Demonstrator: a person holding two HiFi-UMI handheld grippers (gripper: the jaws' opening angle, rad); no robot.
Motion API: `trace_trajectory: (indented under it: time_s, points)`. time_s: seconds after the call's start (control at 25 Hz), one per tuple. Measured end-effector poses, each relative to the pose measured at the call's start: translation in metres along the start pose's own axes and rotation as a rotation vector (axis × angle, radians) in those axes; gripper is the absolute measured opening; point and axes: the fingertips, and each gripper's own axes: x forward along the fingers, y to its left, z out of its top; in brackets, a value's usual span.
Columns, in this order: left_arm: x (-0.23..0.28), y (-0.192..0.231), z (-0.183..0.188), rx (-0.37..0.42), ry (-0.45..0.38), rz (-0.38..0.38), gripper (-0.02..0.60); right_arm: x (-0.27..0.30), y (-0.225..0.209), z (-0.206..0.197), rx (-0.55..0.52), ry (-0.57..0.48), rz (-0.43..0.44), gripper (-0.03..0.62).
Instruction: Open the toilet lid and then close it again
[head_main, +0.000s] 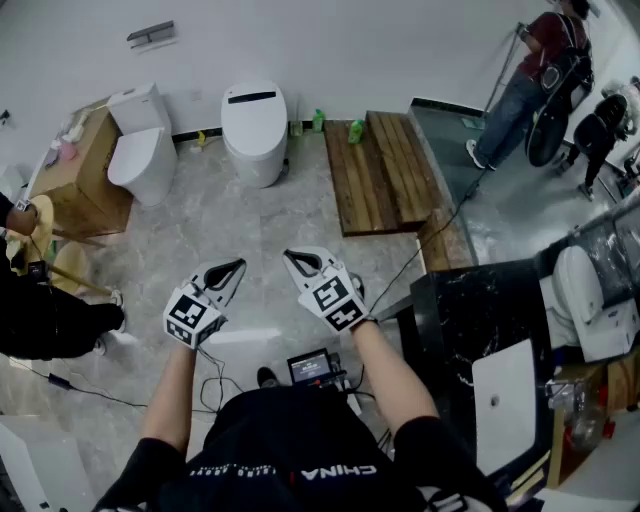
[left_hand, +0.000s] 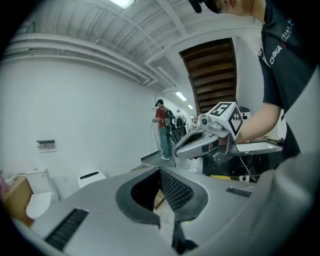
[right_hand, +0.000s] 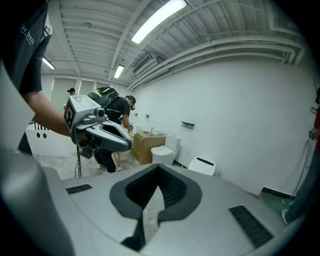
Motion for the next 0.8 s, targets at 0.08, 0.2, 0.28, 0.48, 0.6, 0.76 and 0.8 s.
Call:
trace_trajectory:
  time_s: [0.08, 0.2, 0.28, 0.48, 0.6, 0.76, 0.8]
  points:
    - [0.001, -0.001, 0.0, 0.003, -0.001, 0.001, 0.009, 0.0, 0.0, -0.002, 0.001, 0.001, 0.002, 0.014]
    - [0.001, -0.001, 0.0, 0.005, 0.003, 0.002, 0.009, -0.001, 0.0, -0.002, 0.003, 0.003, 0.004, 0.014]
    - [0.001, -0.002, 0.001, 0.006, 0.005, 0.003, 0.009, -0.002, 0.0, -0.001, 0.004, 0.0, 0.007, 0.014]
    - [0.003, -0.003, 0.003, 0.011, 0.006, 0.001, 0.009, -0.003, -0.002, 0.001, 0.004, -0.01, 0.008, 0.014]
    - [0.007, -0.003, 0.004, 0.014, 0.004, 0.003, 0.009, -0.005, -0.005, 0.003, 0.016, -0.024, 0.012, 0.014]
    - [0.013, -0.004, 0.002, 0.011, 0.008, 0.005, 0.009, -0.006, -0.01, -0.001, 0.019, -0.024, 0.02, 0.014]
    - [0.015, -0.005, 0.002, 0.009, 0.008, 0.004, 0.009, -0.007, -0.011, -0.002, 0.021, -0.026, 0.024, 0.014]
